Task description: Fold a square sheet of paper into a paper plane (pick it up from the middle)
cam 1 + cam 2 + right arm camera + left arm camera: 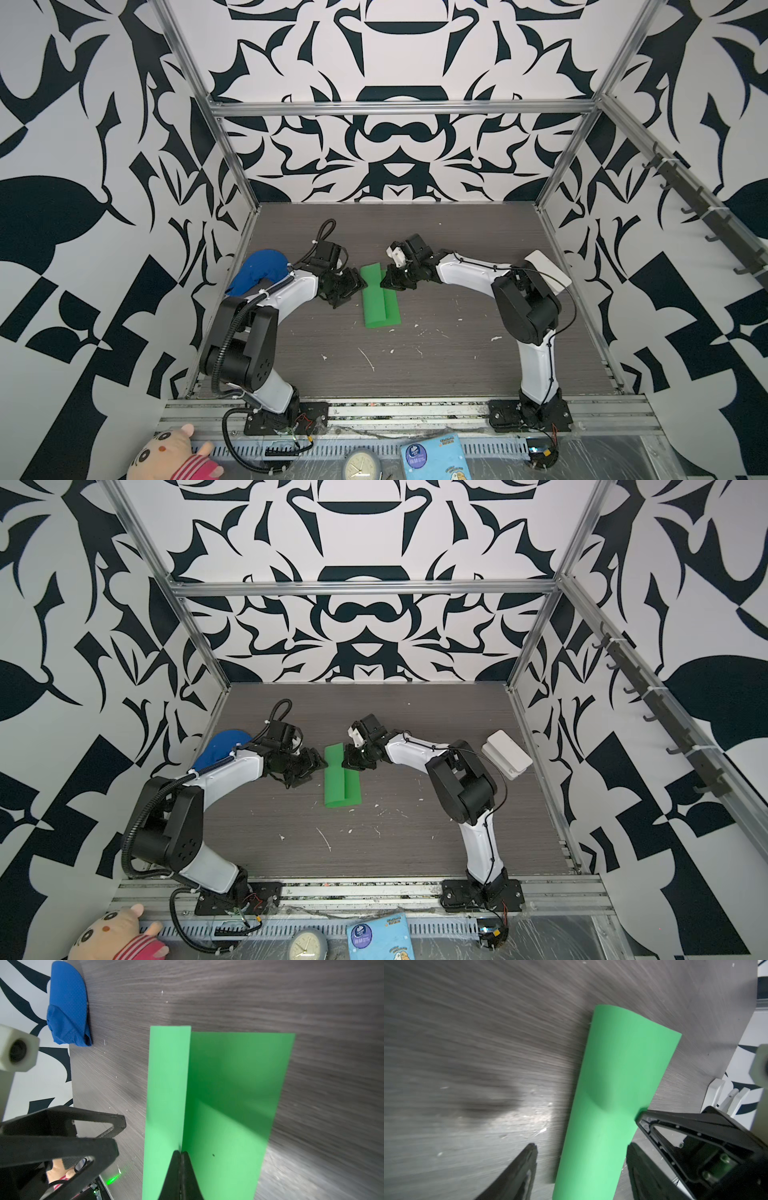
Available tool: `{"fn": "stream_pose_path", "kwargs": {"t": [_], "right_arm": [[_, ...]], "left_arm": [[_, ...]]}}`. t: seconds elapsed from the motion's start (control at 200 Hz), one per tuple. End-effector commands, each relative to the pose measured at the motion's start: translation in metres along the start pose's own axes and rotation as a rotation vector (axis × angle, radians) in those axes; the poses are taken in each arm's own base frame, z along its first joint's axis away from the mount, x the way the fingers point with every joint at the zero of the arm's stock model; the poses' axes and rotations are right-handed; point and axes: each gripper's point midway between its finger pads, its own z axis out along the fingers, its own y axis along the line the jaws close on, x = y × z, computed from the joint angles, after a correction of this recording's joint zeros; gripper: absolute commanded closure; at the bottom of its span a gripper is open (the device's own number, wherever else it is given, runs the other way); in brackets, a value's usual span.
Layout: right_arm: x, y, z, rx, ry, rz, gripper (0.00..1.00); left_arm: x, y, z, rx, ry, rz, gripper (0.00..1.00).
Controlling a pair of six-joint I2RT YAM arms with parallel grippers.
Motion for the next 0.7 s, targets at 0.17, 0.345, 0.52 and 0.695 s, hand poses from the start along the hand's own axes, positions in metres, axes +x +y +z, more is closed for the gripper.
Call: {"fn": "stream_pose_path", "kwargs": {"t": [0.17,0.345,0.52,0.695], "right_arm": [[-0.012,-0.008,-0.020,0.074,-0.036,-0.047,1.00],[-0.008,-0.021,-0.015,0.121,-0.014,-0.019,1.00],[-0.006,-0.027,-0.009,0.133,0.000,-0.012,1.00],[-0.004,-0.032,-0.003,0.140,0.009,-0.006,1.00]], "left_arm": [[0.006,-0.015,0.014,-0.017,0.042,0.047,0.29],[0.011,-0.015,0.027,-0.064,0.098,0.067,0.33],[0.013,-0.015,0.038,-0.083,0.134,0.074,0.39],[0.015,-0.006,0.045,-0.124,0.157,0.065,0.44]]}}
